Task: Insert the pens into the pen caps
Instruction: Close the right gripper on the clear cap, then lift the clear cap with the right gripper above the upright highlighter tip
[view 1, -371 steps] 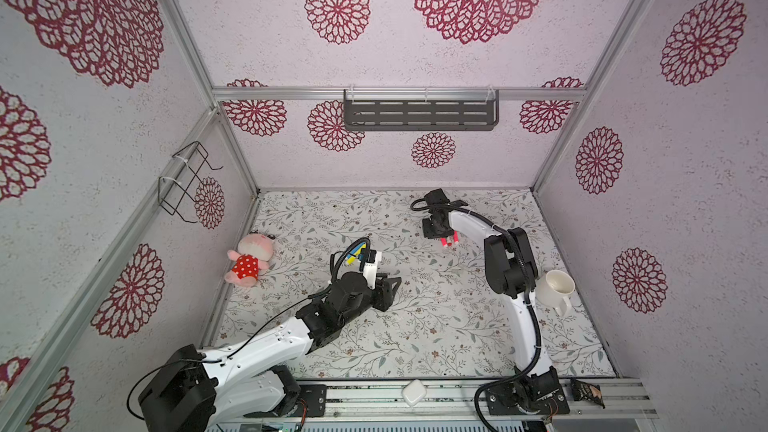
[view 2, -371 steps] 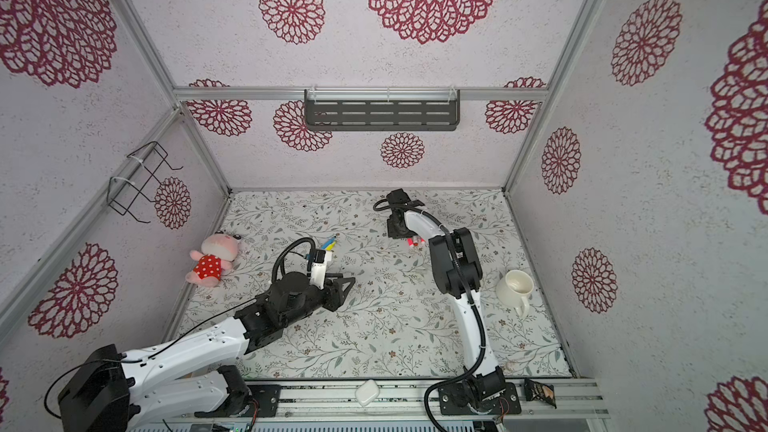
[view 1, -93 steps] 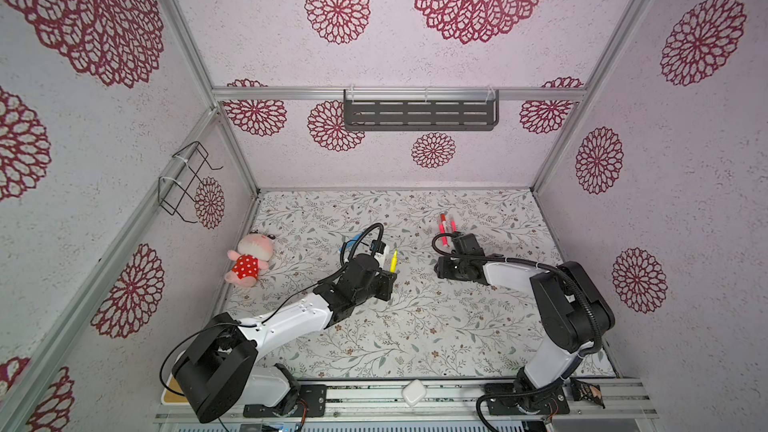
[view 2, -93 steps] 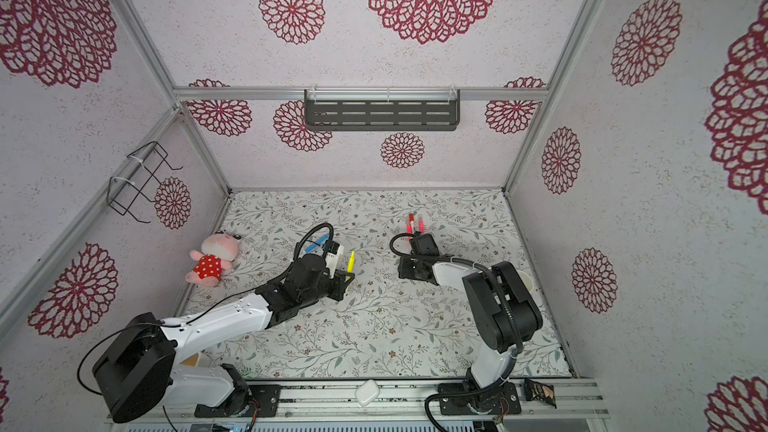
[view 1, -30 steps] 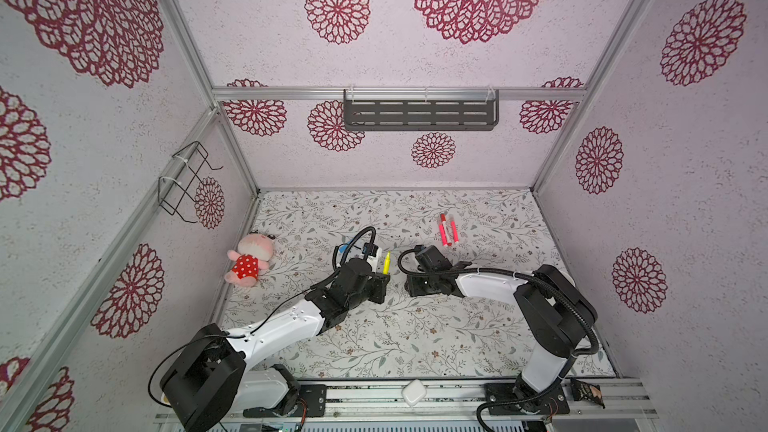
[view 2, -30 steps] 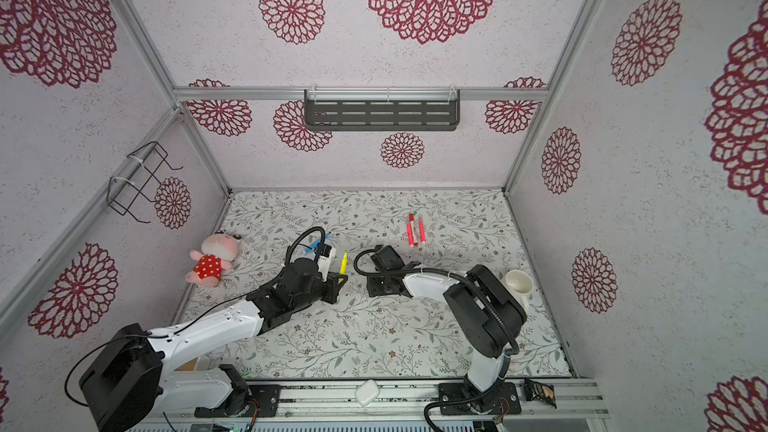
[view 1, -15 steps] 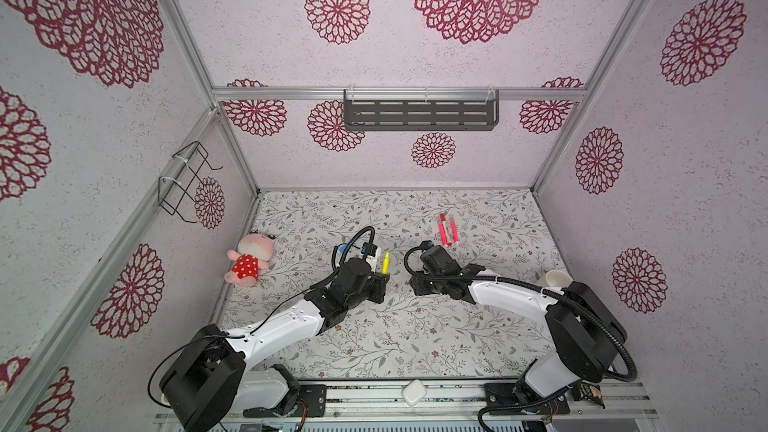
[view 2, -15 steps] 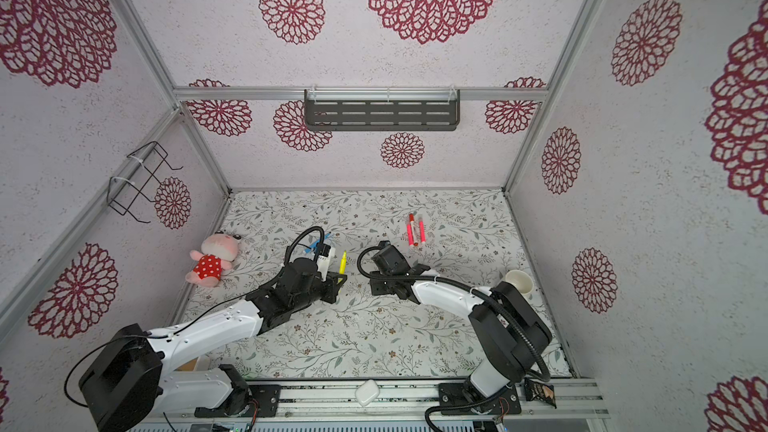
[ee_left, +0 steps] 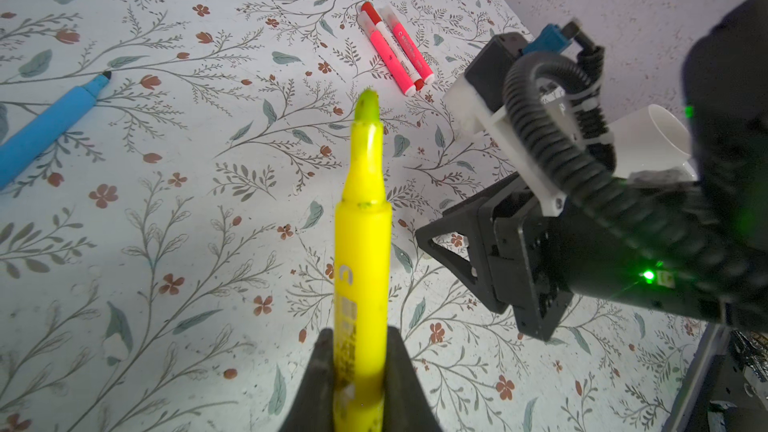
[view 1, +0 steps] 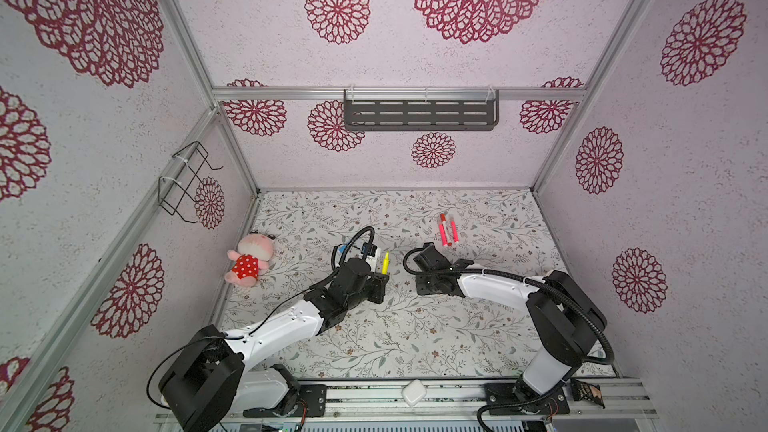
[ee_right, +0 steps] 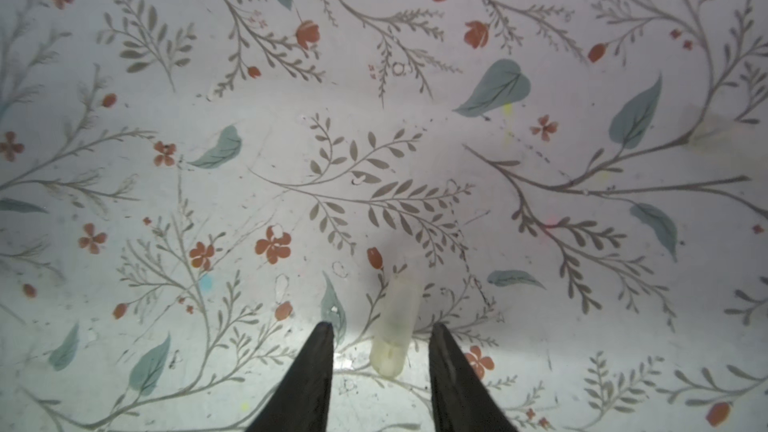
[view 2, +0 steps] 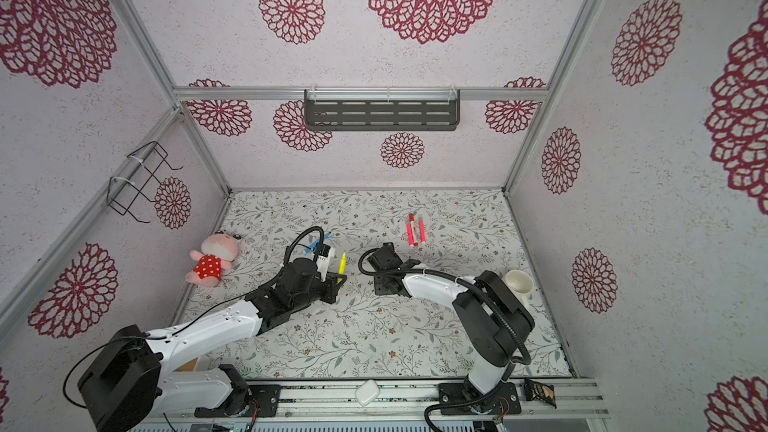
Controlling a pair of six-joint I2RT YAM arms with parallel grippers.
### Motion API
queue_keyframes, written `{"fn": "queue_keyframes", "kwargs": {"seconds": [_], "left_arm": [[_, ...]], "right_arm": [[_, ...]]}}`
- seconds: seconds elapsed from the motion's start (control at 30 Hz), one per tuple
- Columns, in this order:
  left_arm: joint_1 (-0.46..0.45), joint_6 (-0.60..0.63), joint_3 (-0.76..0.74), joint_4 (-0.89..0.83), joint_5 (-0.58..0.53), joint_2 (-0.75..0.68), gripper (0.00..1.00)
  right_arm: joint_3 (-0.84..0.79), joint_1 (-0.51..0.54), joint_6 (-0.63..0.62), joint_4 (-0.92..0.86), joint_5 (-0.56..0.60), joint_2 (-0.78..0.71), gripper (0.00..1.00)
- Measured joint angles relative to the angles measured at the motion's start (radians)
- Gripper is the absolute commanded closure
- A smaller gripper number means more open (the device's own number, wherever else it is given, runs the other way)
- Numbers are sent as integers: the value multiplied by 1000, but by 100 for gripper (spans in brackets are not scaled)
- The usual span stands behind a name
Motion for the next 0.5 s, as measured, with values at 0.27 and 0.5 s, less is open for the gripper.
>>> {"fn": "queue_keyframes", "kwargs": {"seconds": [0.27,0.5], "left_arm": [[0,0,-7,-1,-1,-16,100],[0,0,-7,-4,-1,-19,100]], "right_arm": [[29,0,0,3,2,63,64],[30,0,0,5,-2,79,71]]}}
